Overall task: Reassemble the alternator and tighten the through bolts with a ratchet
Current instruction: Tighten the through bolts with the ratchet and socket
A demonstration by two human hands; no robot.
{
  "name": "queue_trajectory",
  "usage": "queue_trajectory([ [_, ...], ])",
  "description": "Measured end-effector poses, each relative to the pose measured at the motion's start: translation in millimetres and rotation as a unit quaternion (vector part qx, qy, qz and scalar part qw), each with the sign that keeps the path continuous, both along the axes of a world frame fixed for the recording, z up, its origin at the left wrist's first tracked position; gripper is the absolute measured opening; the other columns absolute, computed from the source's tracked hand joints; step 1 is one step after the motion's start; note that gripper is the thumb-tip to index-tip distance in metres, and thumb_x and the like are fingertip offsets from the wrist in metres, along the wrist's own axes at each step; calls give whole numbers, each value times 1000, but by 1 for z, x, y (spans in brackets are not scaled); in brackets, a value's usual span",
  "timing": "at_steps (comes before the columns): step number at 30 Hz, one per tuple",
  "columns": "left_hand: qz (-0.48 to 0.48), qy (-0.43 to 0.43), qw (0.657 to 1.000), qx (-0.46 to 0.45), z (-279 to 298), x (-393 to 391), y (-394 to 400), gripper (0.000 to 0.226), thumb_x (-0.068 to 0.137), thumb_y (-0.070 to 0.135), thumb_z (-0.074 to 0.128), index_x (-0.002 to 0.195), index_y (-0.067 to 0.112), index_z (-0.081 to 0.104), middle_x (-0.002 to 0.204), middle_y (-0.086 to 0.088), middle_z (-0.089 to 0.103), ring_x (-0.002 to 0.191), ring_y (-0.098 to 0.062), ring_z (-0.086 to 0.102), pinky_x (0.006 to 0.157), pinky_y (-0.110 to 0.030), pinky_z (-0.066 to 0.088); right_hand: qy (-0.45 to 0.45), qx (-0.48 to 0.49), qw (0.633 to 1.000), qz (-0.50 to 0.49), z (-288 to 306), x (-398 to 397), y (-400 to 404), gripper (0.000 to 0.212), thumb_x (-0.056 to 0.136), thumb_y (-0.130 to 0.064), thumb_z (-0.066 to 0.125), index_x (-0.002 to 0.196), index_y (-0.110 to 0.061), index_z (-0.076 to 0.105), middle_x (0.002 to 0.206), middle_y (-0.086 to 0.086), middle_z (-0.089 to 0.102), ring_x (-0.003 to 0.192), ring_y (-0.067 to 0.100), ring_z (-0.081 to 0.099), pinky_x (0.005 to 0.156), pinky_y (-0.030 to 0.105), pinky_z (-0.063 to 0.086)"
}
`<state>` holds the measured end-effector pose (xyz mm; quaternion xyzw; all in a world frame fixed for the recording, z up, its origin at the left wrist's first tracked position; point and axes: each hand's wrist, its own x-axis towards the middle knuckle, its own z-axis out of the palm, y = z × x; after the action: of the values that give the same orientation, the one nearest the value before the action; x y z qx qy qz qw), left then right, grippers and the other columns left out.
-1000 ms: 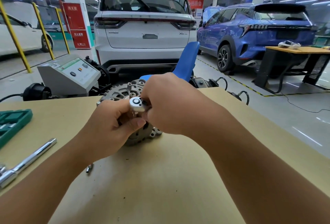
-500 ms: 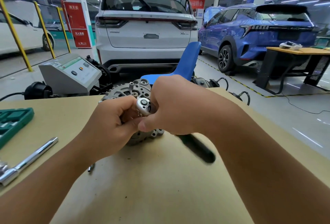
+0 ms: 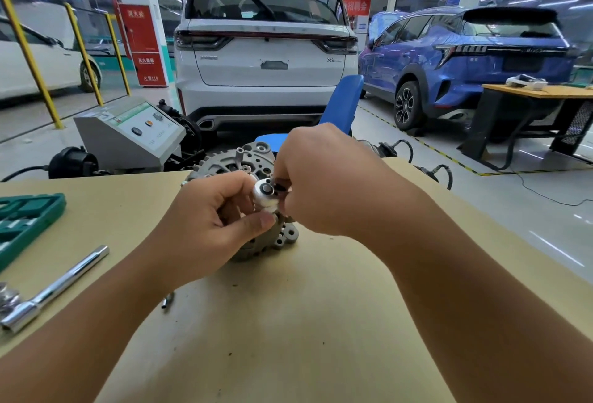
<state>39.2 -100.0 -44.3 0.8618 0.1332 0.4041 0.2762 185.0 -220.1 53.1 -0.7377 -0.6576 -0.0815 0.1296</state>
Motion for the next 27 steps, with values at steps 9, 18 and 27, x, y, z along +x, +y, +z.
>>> queue_trajectory([
  [9, 46, -23, 999, -16, -2, 5, -4, 31, 86, 49, 81, 92, 20, 70, 74, 8, 69, 59, -15, 58, 54, -29, 49, -52, 4, 999, 17, 1, -2, 1, 43, 85, -23, 76, 61, -22, 40, 66, -5, 46, 54, 13, 46, 47, 25, 35],
  [18, 80, -6, 997, 19, -2, 8, -6, 17, 83, 36, 73, 96, 26, 71, 74, 4, 65, 61, -15, 53, 57, -32, 46, -24, -27, 999, 35, 4, -6, -7, 33, 85, -16, 67, 65, -20, 42, 68, 1, 43, 52, 18, 42, 48, 26, 31],
  [27, 6, -28, 999, 17, -2, 5, -1, 36, 87, 47, 69, 99, 13, 73, 75, -9, 66, 64, -33, 55, 56, -49, 48, 2, -17, 1000, 26, 1, -5, -4, 40, 84, -33, 74, 62, -20, 44, 62, -2, 47, 49, 16, 44, 46, 23, 28],
])
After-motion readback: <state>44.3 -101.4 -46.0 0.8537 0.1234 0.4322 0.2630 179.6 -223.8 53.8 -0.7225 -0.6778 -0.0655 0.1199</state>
